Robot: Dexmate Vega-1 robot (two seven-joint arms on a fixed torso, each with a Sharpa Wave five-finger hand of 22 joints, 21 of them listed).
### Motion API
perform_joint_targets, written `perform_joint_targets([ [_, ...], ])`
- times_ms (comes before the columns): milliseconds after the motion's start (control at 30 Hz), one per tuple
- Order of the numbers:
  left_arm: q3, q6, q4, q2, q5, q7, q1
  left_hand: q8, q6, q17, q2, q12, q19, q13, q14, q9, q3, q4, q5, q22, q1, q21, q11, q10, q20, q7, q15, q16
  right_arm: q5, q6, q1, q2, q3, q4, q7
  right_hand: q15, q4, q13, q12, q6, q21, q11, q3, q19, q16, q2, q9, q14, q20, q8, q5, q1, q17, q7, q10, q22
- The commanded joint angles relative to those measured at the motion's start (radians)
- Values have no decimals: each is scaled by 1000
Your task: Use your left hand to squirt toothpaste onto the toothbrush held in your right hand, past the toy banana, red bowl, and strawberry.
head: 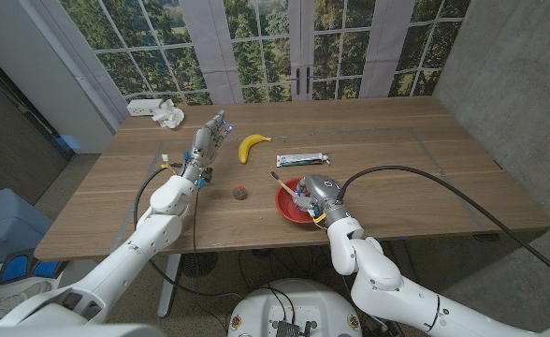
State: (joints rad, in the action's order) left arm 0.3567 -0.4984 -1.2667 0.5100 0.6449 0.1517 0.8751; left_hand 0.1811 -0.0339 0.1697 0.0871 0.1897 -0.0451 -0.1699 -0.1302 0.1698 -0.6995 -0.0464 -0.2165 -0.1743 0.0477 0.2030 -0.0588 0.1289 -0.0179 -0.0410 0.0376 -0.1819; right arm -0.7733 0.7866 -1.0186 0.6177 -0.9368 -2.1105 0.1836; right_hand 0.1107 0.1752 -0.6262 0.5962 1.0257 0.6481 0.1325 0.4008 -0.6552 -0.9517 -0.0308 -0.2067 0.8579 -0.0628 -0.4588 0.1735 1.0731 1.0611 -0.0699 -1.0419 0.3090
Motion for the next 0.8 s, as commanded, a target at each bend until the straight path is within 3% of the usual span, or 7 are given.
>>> perform_joint_targets([
  [33, -5, -9, -12, 2, -1, -3, 16, -2, 4, 1, 54, 0, -9, -5, 5, 1, -1, 8, 2, -4, -6, -2, 1, -3, -1, -7, 19, 4, -32, -11, -16, 3, 18, -27, 27, 114, -3, -10, 9, 27, 15, 35, 10, -1, -6, -53, -4, 14, -14, -5, 3, 55, 12, -9, -38, 5],
  [433, -4, -4, -33, 20, -36, -34, 19, 0, 9, -2, 49, 8, -18, -5, 29, 2, -1, 29, 5, -3, 5, 0, 4, -27, 2, -2, 11, -2, -73, 8, -24, 0, 29, -54, 12, 114, -4, -36, 20, 31, 34, 37, 16, 2, -5, -50, -3, 33, -8, -5, 3, 63, 42, 10, -47, 6],
  [800, 2, 38, -72, 58, -78, -66, 17, 12, 60, -4, 35, 18, -45, -5, 75, 2, 2, 82, 17, -2, 31, 5, 6, -79, 7, -5, 2, -6, -91, 13, -41, 3, 51, -76, 7, 113, -4, -48, 22, 33, 45, 38, 20, 3, -1, -47, -2, 37, -6, -5, 3, 66, 57, 16, -45, 6],
])
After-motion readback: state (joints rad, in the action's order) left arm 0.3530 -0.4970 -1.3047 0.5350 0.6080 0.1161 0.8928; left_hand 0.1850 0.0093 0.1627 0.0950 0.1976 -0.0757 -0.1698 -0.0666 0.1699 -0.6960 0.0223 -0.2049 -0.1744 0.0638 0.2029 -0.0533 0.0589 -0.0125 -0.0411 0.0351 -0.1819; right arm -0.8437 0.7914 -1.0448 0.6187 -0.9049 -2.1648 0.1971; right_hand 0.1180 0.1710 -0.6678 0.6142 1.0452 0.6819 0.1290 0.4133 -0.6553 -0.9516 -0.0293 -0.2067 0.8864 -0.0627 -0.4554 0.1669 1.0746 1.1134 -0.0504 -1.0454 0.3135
